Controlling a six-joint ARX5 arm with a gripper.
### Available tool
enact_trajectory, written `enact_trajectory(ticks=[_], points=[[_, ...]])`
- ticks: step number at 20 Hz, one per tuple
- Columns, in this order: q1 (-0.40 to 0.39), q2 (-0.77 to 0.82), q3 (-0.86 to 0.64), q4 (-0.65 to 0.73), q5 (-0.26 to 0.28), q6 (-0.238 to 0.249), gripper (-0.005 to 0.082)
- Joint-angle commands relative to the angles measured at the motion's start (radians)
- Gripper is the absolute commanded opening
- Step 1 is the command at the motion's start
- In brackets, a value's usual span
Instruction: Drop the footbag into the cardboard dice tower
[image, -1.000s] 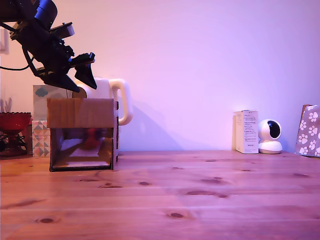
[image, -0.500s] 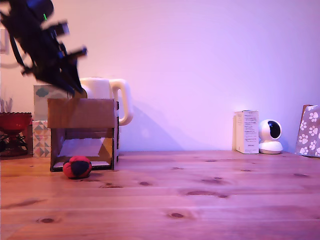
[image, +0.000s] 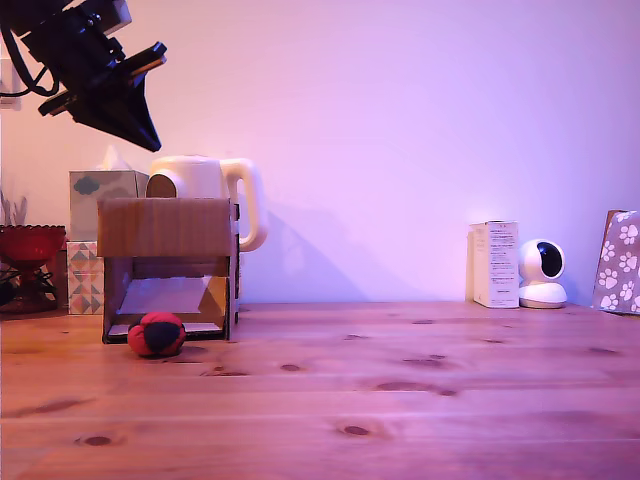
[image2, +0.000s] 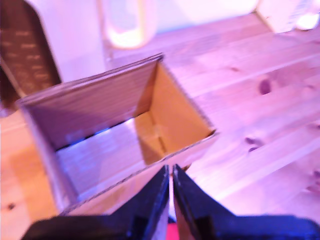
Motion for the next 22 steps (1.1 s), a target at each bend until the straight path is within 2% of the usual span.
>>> enact_trajectory(ticks=[1,6,8,10,13,15,18,22], points=[[-0.011,-0.066,-0.084,0.035,0.006,0.004,-0.0021],[-0.014,-0.227,-0.381,0.233,0.039,-0.008,-0.0021],[-0.021,-0.307,-0.530,0.353,0.040,-0.037,-0.0021],[-0.026,-0.378,-0.681,0.490,0.019,-0.074,-0.0021],[-0.026,-0.451,-0.880,0.681,0.002,-0.090,-0.0021],[-0.026,-0.472,-0.982,0.766,-0.015,-0.118,-0.0021],[-0.026,-0.475,-1.083,0.822,-0.035,-0.132,-0.0021],[-0.033,-0.474,-1.115,0.818,-0.035,-0.132,-0.0020]])
